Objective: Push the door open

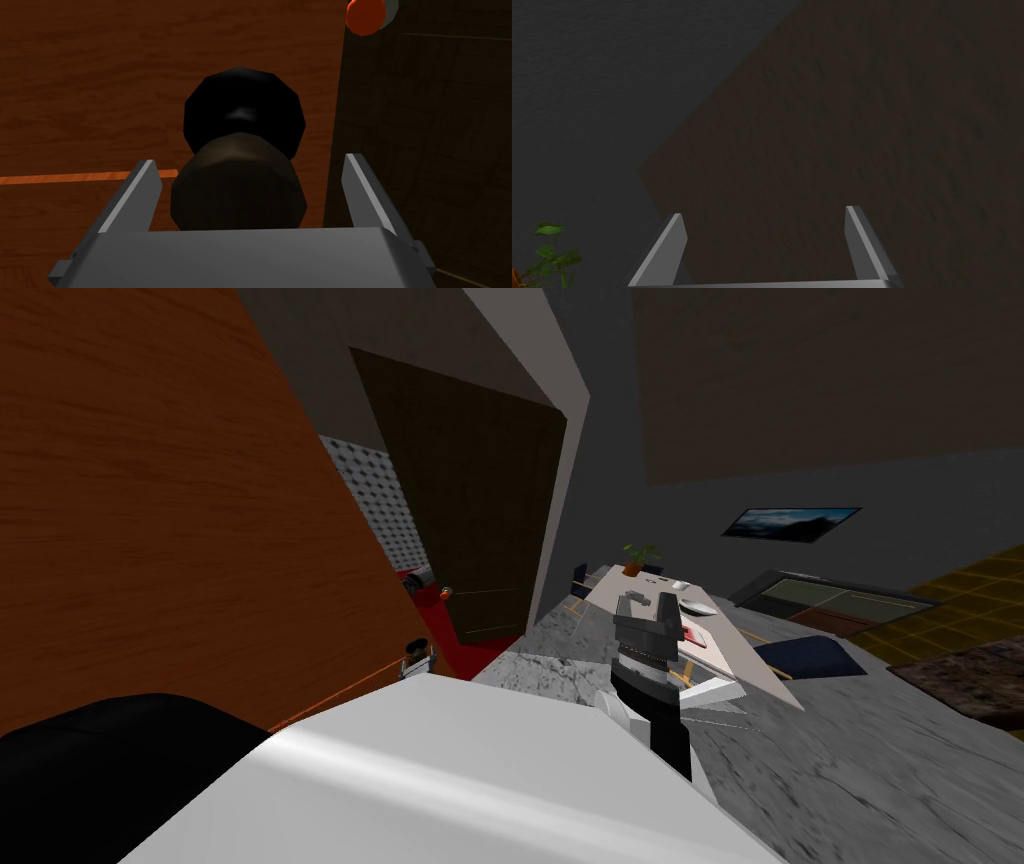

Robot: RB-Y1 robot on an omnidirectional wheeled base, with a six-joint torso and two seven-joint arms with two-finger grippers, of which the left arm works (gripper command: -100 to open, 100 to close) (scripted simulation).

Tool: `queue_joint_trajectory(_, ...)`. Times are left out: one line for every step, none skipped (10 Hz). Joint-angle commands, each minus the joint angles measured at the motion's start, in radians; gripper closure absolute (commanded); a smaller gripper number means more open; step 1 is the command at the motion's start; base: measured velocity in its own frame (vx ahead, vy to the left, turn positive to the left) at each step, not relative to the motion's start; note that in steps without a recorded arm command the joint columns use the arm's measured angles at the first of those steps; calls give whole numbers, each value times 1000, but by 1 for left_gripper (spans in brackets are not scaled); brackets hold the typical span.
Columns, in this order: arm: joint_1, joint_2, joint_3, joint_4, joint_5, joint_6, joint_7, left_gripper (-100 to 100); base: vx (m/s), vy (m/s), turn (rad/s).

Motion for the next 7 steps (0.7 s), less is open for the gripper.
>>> queue_joint_trajectory(0, 0, 0, 0, 0, 0, 0, -100, 73, 81, -13)
queue_joint_trajectory(0, 0, 0, 0, 0, 0, 0, 100, -8, -5, 30)
queue_joint_trajectory(0, 0, 0, 0, 0, 0, 0, 100, -25, -17, -1)
queue_joint_trajectory(0, 0, 0, 0, 0, 0, 0, 100, -14, -9, -17)
queue_joint_trajectory(0, 0, 0, 0, 0, 0, 0, 100, 0, 0, 0)
queue_joint_trajectory(0, 0, 0, 0, 0, 0, 0, 100, 0, 0, 0)
queue_joint_trajectory(0, 0, 0, 0, 0, 0, 0, 100, 0, 0, 0)
